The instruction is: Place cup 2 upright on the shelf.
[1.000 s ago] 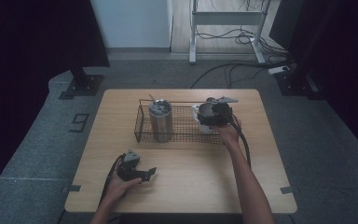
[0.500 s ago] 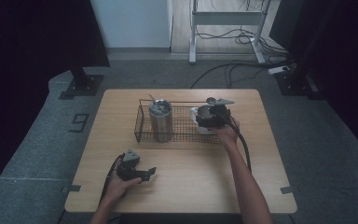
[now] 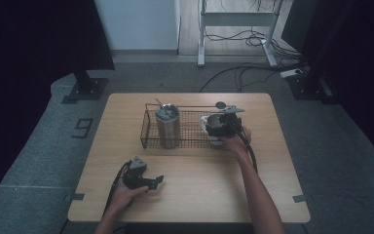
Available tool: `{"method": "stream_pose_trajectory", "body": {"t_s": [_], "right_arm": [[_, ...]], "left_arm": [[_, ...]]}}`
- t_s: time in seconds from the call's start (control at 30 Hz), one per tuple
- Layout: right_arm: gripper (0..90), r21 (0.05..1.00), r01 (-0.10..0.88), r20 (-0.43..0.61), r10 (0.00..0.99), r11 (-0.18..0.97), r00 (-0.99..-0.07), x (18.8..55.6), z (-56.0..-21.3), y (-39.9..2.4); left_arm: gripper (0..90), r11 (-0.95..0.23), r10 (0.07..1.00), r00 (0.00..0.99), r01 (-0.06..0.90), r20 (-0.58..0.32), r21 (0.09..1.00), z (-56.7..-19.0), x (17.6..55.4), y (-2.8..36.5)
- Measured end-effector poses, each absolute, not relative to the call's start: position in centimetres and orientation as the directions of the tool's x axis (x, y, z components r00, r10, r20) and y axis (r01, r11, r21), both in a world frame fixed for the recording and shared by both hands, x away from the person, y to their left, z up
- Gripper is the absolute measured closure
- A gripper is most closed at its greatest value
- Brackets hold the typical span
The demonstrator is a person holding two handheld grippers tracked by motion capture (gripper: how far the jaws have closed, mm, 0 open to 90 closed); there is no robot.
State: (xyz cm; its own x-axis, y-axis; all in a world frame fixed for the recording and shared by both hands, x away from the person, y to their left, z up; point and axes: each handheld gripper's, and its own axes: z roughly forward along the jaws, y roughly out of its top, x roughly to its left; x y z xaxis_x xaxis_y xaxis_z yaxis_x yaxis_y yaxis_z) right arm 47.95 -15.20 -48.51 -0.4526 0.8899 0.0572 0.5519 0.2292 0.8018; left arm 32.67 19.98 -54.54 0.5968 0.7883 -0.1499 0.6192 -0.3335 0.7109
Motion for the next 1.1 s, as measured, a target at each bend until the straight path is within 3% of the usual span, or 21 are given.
{"method": "stream_pose_trajectory", "body": {"t_s": [1.1], "right_arm": [[4.1,0.728,0.602,-0.038,0.896,0.327,-0.441,47.71,-48.34,-14.9]], "left_arm": [[12.7,-0.329,0.797,0.588,0.615,-0.138,0.717,-54.41,32.61,20.01]]}}
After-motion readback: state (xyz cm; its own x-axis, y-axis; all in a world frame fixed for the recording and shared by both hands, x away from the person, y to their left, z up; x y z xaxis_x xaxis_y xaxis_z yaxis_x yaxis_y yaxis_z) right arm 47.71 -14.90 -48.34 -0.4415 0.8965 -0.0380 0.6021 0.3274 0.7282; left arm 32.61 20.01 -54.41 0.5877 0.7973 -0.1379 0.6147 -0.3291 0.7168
